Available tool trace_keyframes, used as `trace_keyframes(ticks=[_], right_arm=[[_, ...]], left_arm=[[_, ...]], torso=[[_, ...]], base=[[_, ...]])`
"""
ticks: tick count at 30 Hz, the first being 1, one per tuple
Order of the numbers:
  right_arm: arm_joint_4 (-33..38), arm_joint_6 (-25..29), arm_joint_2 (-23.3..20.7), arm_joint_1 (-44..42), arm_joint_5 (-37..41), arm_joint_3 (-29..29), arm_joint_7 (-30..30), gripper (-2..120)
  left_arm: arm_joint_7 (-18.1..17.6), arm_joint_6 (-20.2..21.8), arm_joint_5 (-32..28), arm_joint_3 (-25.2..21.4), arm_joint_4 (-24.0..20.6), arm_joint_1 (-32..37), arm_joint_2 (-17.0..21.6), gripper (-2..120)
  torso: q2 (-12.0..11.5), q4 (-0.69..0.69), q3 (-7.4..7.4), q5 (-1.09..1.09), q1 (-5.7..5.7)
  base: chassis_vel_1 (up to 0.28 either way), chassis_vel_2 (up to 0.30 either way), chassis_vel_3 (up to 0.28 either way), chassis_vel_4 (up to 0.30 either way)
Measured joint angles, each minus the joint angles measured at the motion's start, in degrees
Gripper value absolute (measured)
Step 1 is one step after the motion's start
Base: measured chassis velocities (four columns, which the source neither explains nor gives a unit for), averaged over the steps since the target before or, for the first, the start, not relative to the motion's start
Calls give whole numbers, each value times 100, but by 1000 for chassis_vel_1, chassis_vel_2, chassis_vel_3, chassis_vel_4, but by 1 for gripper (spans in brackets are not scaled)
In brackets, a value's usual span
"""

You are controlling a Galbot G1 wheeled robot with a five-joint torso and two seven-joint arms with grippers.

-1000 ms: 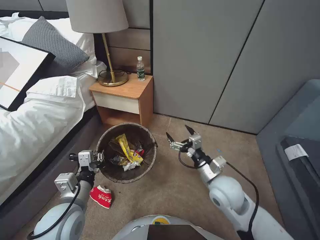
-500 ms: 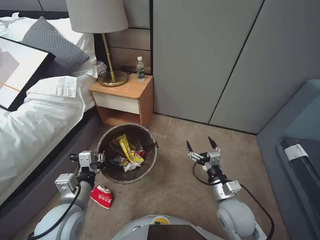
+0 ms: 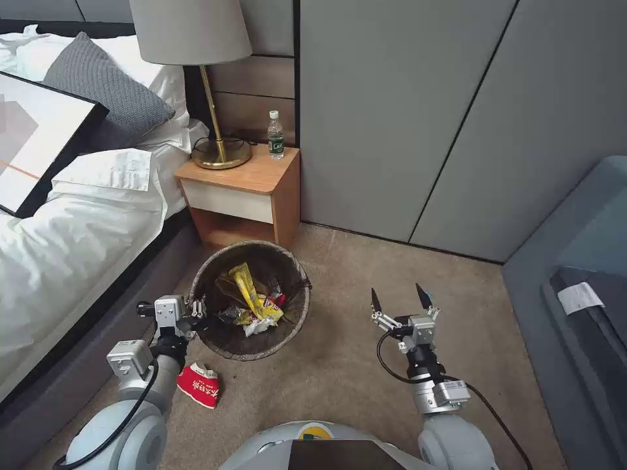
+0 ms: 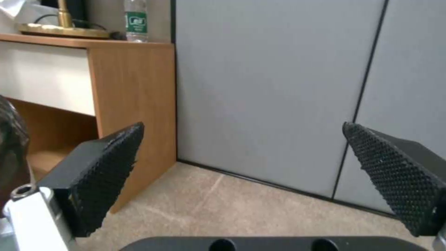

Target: Pick up the trash bin, then pick up the garbage from the floor and place it into the trash bin.

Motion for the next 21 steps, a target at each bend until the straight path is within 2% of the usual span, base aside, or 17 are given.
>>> trace_keyframes(ticks=[21], right_arm=[[-126,109,57,-101,-95,203,93,100]], left_arm=[[-1,119,-39,57,-54,-98,-68,0]], torso=[[0,0,0,1,0]], base=[[0,0,0,0]])
